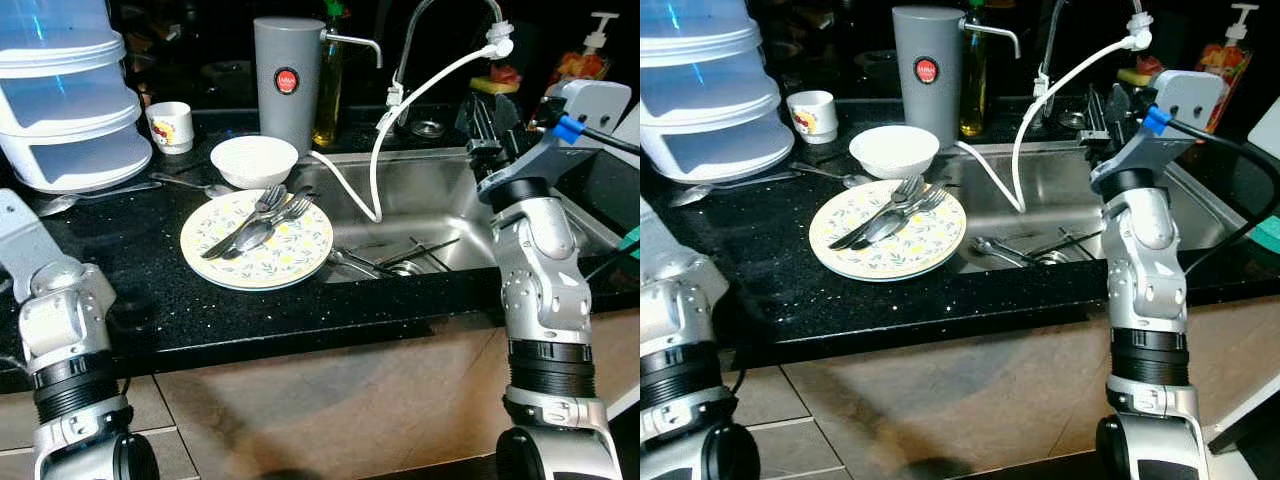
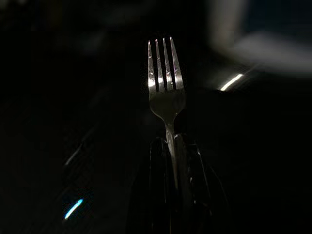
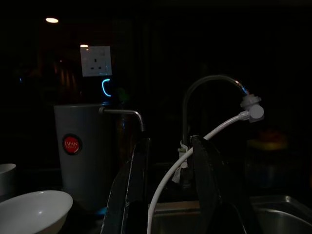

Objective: Kitchen organization

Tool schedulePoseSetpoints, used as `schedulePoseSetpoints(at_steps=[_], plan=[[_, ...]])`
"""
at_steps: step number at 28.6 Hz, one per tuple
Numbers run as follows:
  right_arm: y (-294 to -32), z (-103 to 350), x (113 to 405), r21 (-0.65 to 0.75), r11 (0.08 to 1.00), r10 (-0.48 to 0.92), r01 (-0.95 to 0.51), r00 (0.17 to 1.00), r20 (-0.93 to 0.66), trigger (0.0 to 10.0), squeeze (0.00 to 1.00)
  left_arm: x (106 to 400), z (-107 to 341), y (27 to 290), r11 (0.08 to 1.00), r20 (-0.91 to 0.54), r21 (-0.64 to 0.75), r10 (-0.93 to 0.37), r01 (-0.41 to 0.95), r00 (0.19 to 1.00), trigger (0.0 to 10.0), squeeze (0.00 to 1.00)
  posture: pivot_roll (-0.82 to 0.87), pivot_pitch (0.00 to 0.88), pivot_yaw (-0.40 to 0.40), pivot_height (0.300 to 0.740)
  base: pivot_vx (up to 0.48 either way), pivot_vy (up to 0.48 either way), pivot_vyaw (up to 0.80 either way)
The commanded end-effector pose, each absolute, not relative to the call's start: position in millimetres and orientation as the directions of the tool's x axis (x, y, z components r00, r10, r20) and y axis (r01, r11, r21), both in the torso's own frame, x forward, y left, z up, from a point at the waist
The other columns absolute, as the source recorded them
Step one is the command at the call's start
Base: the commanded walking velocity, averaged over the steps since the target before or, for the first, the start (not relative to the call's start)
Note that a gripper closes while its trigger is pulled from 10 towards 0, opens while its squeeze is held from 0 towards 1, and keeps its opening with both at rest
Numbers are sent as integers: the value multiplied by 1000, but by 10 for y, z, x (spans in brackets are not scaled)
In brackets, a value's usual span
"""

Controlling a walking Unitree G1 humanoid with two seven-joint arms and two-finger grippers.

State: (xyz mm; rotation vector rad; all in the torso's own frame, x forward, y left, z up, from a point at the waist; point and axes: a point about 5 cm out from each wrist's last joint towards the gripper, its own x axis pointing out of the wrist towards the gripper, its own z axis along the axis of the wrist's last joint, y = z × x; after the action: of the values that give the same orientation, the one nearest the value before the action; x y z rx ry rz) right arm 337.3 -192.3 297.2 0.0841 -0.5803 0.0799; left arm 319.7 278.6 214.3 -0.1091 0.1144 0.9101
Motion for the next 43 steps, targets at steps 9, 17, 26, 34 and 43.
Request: schedulePoseSetpoints(at_steps=[9, 17, 26, 34, 43], plan=[[-1927, 3040, 3368, 66, 993, 43, -99, 818, 574, 10000, 0, 3727, 3085, 1413, 997, 321, -78, 4, 22, 947, 10000, 0, 14, 0, -33, 740, 0, 0, 0], [-1969, 3051, 3313, 74, 994, 19, -77, 811, 585, 10000, 0, 3508, 2539, -146, 573, 24, 299, -804, 763, 595, 10000, 0, -25, 0, -9, 740, 0, 0, 0], [-1985, 3057, 3293, 71, 995, 13, -68, 809, 588, 10000, 0, 3416, 2364, -641, 416, -42, 323, -891, 850, 452, 10000, 1000, -50, 0, 2, 740, 0, 0, 0], [-2030, 3031, 3247, 81, 996, -11, -44, 811, 584, 10000, 0, 3759, 2842, -103, 669, 195, 294, -741, 682, 642, 10000, 0, -32, 0, -3, 740, 0, 0, 0], [-1953, 3004, 3293, 94, 993, 5, -72, 818, 575, 10000, 0, 4013, 2866, 1121, 804, 132, 489, -451, 338, 882, 10000, 0, 9, 0, -11, 740, 0, 0, 0]])
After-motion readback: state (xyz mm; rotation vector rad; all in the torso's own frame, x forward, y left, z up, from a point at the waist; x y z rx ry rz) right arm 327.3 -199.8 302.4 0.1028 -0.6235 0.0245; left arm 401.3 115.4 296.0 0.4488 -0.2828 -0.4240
